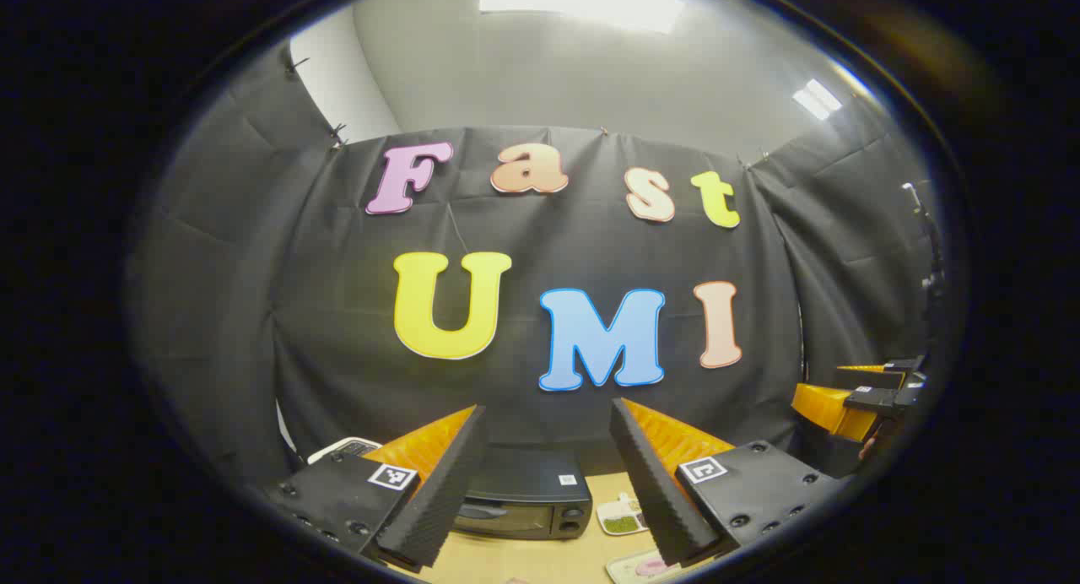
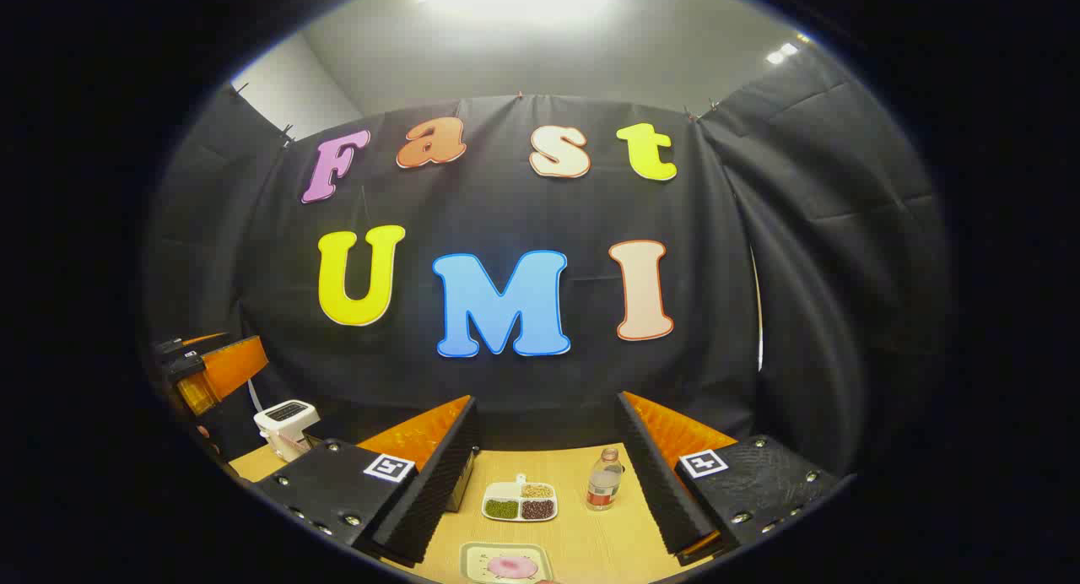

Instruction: Open the electric oven with the left hand, put the food in, and close the electric oven.

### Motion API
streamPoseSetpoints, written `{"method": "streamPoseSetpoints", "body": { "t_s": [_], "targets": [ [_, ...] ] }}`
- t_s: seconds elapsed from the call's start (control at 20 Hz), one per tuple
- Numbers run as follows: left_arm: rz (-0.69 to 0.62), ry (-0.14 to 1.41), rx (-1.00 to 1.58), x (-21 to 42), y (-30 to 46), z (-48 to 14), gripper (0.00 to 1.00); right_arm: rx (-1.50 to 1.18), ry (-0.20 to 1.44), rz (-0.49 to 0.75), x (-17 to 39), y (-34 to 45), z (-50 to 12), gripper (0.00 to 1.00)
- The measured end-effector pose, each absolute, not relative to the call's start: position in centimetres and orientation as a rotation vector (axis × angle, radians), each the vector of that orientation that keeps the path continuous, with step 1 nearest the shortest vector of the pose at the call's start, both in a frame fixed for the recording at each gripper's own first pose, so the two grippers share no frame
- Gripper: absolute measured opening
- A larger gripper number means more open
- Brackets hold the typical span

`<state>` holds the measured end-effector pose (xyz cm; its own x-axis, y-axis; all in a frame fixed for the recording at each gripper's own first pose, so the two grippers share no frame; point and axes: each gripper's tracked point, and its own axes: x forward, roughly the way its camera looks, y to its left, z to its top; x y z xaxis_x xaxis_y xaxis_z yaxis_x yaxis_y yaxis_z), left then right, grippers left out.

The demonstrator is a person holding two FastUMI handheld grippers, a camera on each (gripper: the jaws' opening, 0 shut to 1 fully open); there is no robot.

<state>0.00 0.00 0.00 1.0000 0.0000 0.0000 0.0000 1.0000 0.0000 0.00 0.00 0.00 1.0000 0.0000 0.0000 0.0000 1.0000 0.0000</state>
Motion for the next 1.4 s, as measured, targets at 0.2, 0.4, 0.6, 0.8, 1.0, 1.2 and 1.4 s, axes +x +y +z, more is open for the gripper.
{"method": "streamPoseSetpoints", "body": {
  "t_s": [0.2,0.4,0.6,0.8,1.0,1.2,1.4],
  "targets": [
    [-0.012,0.010,0.008,0.3,-0.1,-0.5,1.00,0.010,0.017,-0.005,0.1,-0.2,-0.8,0.98],
    [-0.009,0.012,0.017,0.1,0.3,-0.4,1.00,0.006,0.018,-0.005,0.6,-0.1,-1.0,0.98],
    [0.001,0.017,0.024,0.1,1.2,-0.5,1.00,0.007,0.016,-0.001,0.8,0.3,-1.0,0.98],
    [0.007,0.046,0.012,0.2,1.9,-1.7,0.94,0.012,0.029,0.004,0.9,0.7,-1.4,0.98],
    [0.007,0.109,0.007,1.3,2.4,-4.6,1.00,-0.003,0.052,0.005,1.1,1.0,-2.6,0.98],
    [0.003,0.235,-0.021,3.5,3.7,-9.4,0.97,-0.008,0.073,-0.005,1.3,0.9,-3.4,0.98],
    [0.013,0.385,-0.029,7.1,6.4,-15.8,1.00,-0.032,0.105,-0.021,1.7,0.5,-4.6,0.98]
  ]
}}
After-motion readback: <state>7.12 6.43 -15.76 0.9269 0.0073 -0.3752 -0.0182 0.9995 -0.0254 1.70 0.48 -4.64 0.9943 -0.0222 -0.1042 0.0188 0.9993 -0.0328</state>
